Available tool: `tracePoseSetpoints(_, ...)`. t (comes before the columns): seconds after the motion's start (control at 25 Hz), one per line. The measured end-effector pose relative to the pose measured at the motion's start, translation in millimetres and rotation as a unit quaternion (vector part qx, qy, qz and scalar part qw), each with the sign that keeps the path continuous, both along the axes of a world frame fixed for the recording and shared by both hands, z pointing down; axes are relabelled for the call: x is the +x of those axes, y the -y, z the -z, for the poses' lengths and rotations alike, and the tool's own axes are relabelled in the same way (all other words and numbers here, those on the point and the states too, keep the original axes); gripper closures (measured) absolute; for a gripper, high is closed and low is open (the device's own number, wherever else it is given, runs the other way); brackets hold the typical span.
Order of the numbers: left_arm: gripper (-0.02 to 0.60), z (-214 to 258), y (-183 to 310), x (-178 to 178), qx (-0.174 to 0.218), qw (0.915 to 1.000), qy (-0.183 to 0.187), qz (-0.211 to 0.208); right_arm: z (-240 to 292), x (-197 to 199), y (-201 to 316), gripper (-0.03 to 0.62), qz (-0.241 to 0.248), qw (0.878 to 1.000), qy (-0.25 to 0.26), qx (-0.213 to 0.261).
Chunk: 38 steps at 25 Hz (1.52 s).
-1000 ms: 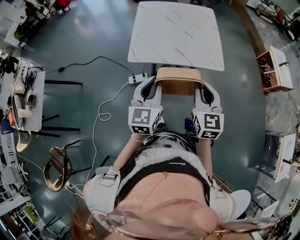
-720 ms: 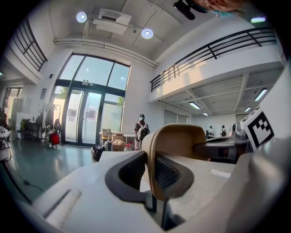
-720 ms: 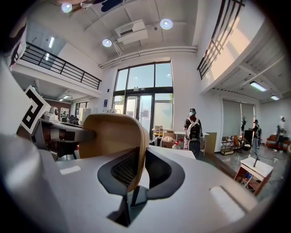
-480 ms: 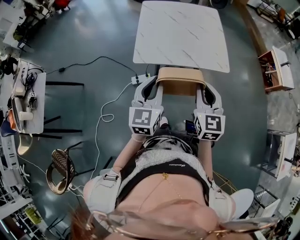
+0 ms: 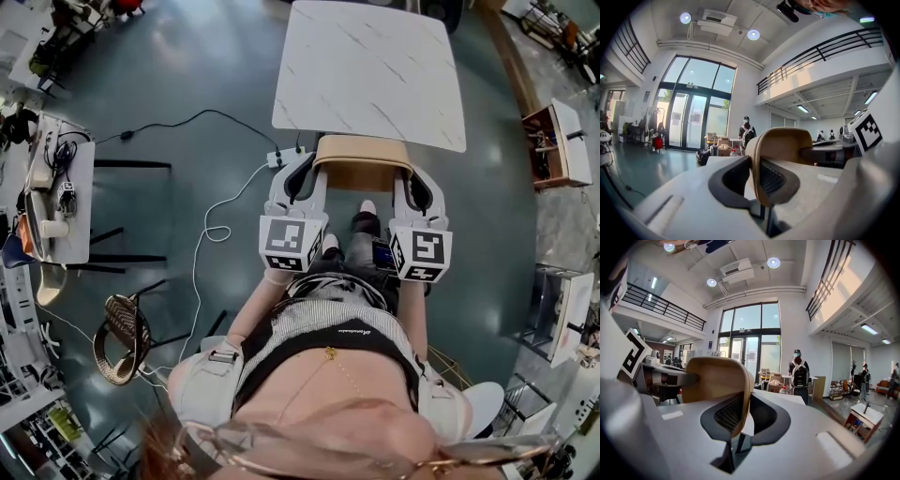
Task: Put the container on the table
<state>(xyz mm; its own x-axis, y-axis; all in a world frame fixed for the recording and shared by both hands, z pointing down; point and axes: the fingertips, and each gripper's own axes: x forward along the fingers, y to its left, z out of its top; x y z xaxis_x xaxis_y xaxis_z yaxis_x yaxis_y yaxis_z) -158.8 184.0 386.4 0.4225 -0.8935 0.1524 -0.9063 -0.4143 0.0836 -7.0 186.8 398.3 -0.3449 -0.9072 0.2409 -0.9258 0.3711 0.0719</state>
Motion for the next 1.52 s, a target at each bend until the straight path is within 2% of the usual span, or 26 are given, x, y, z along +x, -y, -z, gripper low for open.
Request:
tracePoseSetpoints(0.28, 0.543, -1, 28, 8, -0.003, 1.0000, 0.003, 0.002, -3, 8, 27, 0.533, 0.002, 1.000, 0.005, -0.004)
tracePoseSetpoints(0.92, 0.543, 3, 123, 69, -0.007, 0.9998, 0.016, 0.006, 0, 68, 126, 0.534, 0.010, 1.000, 0.011, -0.008)
tracePoseSetpoints(1.52, 0.543, 7, 162, 107, -0.011, 0.9991, 0.018, 0.037, 0, 106, 173, 0.534, 0.040, 0.999, 0.023, -0.010)
